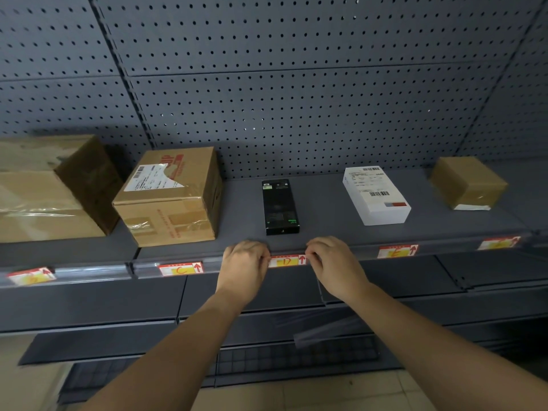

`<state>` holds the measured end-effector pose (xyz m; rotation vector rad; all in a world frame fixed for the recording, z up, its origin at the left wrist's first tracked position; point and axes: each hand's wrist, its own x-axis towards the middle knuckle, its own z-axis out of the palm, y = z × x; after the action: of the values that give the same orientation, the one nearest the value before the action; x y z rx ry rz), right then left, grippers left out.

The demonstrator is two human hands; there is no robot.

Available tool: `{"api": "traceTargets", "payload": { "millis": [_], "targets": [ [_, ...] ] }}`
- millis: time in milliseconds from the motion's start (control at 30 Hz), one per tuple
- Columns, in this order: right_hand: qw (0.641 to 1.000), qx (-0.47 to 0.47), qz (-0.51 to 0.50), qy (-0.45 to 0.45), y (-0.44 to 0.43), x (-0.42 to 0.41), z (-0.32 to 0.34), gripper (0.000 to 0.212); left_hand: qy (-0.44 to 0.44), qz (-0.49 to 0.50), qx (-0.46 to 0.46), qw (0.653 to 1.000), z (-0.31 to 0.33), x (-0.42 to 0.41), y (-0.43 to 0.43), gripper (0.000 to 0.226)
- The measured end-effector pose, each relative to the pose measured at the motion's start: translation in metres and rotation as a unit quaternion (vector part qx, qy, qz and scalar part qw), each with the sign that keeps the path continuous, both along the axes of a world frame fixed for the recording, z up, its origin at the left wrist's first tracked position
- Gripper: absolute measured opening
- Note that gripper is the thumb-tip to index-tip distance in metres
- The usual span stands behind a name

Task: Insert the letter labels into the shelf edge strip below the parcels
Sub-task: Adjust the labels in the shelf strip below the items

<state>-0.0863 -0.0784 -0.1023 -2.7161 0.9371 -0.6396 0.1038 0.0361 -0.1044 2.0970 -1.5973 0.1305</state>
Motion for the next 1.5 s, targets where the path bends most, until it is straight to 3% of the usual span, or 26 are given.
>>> {"api": "traceTargets", "payload": {
  "millis": [633, 967, 1500],
  "targets": [
    [1.0, -0.015, -0.004, -0.004, 0.001, 0.001, -0.003, 0.016, 0.008, 0.007, 0.007, 1.0, -0.002, 0.001, -0.002, 0.012],
    [0.998, 0.06, 0.001, -0.021, 0.004, 0.002, 0.014, 0.017, 0.005, -0.018, -0.008, 1.0, 0.012, 0.003, 0.009, 0.007],
    [0.986, 0.06, 0.134, -0.078, 0.071, 0.101, 0.049, 0.017, -0.011, 0.127, -0.021, 0.992, 0.05, 0.08, 0.111, 0.015]
  ]
}}
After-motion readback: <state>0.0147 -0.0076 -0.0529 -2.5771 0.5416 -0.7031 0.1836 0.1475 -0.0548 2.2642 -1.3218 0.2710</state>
